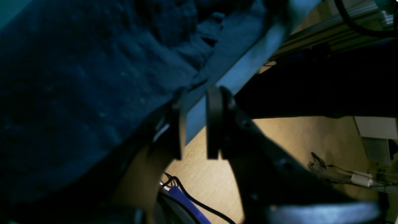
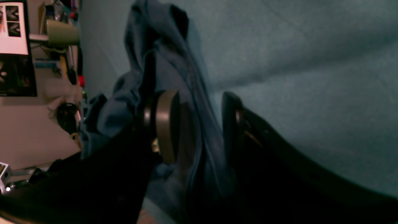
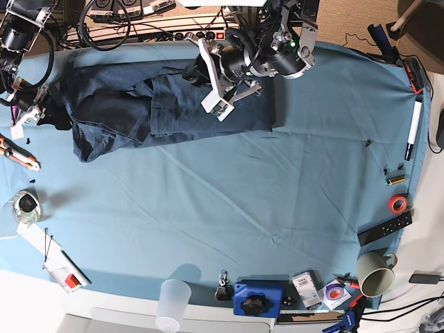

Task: Fold the T-shirt properly
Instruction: 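Hold the shirt middle with the left gripper while the right gripper regrasps the end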

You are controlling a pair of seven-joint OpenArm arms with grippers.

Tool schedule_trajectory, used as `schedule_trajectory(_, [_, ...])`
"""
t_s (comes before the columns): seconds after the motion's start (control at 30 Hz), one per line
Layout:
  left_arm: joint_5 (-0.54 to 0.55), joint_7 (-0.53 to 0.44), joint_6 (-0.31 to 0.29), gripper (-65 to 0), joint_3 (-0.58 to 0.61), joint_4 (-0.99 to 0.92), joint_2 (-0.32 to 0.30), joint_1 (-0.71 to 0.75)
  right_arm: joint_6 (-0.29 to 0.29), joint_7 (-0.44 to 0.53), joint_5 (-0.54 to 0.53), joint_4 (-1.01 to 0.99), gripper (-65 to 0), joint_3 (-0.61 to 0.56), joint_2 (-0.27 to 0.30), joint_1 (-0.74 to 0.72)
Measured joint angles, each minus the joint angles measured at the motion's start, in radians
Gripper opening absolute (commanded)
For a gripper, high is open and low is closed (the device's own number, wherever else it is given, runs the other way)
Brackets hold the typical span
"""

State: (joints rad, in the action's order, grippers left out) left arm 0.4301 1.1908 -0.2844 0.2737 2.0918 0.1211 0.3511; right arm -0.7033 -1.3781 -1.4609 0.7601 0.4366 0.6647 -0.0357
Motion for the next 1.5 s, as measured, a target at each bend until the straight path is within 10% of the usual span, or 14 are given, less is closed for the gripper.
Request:
schedule_trajectory(0.3, [0.0, -0.021, 0.0, -55.1, 0.0, 0.0, 0.0, 0.0, 0.006, -0.02, -0.004, 0.121, -42.3, 0.068, 0.02, -0.002])
schedule_trajectory(0.63, [0.0, -0.021, 0.0, -55.1, 0.0, 0.0, 0.0, -0.001, -0.001, 0.007, 0.178, 0.126, -42.3, 0.074, -0.085, -0.009])
schedule_trajectory(1.5, [0.0, -0.04, 0.0, -55.1, 0.0, 0.0, 0.0, 0.0, -0.008, 0.042, 0.041, 0.133, -42.3, -0.083, -0.08, 0.036])
